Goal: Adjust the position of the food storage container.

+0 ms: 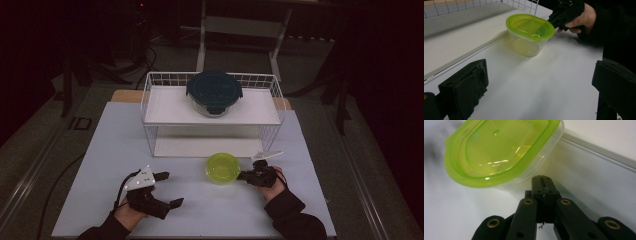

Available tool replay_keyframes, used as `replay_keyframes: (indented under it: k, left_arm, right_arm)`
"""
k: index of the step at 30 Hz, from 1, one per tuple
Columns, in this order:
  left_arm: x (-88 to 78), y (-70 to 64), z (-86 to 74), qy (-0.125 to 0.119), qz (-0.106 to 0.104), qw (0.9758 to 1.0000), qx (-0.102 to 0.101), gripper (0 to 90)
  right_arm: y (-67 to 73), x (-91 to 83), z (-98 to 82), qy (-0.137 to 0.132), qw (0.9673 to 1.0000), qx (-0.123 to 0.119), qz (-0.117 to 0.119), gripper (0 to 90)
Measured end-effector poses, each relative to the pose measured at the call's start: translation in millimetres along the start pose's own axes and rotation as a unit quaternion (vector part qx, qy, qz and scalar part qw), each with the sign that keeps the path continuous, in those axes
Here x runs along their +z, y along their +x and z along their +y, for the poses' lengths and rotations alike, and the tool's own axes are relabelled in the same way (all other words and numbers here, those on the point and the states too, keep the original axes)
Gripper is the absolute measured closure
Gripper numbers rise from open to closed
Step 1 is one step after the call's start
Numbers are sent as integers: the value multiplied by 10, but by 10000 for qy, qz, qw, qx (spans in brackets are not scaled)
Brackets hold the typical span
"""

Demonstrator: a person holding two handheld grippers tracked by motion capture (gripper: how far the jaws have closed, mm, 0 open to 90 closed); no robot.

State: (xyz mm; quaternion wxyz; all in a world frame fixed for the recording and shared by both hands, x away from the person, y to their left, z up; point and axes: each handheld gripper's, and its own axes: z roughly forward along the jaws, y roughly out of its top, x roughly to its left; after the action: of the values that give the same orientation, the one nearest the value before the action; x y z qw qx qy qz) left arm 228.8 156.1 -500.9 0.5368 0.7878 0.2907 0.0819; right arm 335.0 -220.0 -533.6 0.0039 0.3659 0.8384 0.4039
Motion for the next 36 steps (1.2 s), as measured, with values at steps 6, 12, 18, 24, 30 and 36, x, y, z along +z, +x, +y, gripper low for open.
replay_keyframes:
  k: [6, 12, 18, 24, 30, 36]
  left_arm:
    - [2, 3, -1, 3, 0, 10000, -10, 3]
    - [2, 0, -2, 11, -5, 10000, -4, 3]
    - [-2, 1, 0, -2, -8, 10000, -7, 3]
    - [-5, 4, -1, -11, -17, 10000, -14, 3]
    - [-9, 5, 0, -24, -12, 10000, -14, 3]
    - [-11, 5, 4, -38, -13, 10000, -8, 3]
  right_arm:
    - [-58, -2, 40, -81, 9999, 116, -77, 900]
    - [16, 79, 81, -25, 10000, 35, 0, 900]
    - [84, 159, 136, -22, 9999, -22, 108, 900]
    - [156, 254, 185, 28, 9998, -113, 169, 900]
    - [231, 333, 225, 99, 9996, -174, 223, 900]
    - [273, 390, 259, 99, 9993, -216, 271, 900]
